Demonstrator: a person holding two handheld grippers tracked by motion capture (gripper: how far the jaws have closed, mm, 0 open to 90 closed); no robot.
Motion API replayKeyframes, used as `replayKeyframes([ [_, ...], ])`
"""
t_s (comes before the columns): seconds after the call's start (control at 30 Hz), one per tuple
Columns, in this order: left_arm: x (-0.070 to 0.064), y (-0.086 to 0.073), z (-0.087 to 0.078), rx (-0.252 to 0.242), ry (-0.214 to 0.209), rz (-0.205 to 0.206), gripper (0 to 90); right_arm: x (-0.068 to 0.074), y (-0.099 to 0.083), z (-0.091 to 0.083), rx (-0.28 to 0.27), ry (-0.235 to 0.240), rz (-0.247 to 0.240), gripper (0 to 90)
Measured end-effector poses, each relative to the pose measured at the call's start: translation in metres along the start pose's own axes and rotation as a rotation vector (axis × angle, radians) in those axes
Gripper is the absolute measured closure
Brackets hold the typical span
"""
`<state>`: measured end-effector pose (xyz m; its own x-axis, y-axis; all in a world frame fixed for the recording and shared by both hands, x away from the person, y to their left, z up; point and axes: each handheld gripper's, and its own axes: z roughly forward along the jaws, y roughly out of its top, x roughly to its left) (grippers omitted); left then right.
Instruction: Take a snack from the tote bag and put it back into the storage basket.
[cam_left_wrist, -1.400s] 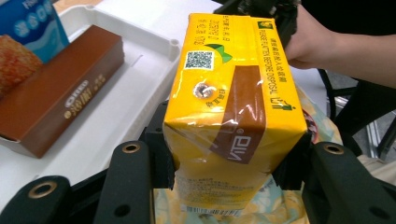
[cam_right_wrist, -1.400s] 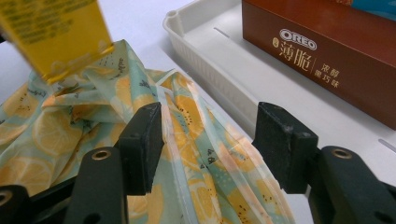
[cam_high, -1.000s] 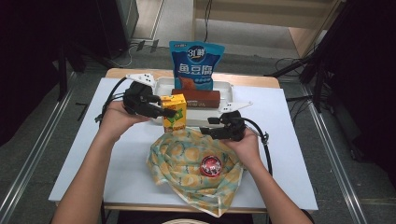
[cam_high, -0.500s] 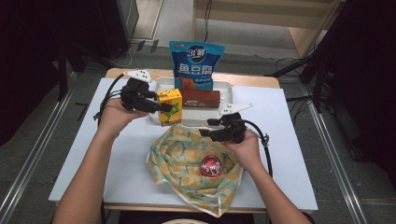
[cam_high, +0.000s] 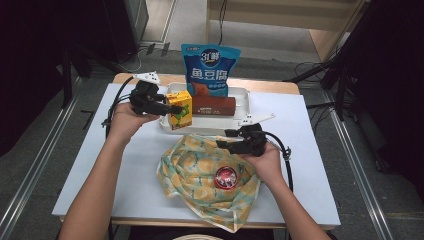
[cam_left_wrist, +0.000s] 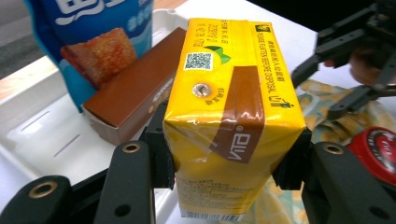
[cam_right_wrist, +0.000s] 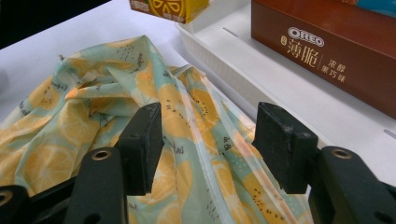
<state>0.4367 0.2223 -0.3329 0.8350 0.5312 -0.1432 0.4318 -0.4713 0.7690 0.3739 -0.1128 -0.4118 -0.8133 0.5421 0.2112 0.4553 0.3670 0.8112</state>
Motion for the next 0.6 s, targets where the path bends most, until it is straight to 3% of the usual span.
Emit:
replayKeyframes([
  [0.6, 0.019, -0.008, 0.009, -0.009, 0.034, -0.043, 52.4, 0.003, -0.004, -0.003, 0.006, -0.003, 0.001, 43.5],
])
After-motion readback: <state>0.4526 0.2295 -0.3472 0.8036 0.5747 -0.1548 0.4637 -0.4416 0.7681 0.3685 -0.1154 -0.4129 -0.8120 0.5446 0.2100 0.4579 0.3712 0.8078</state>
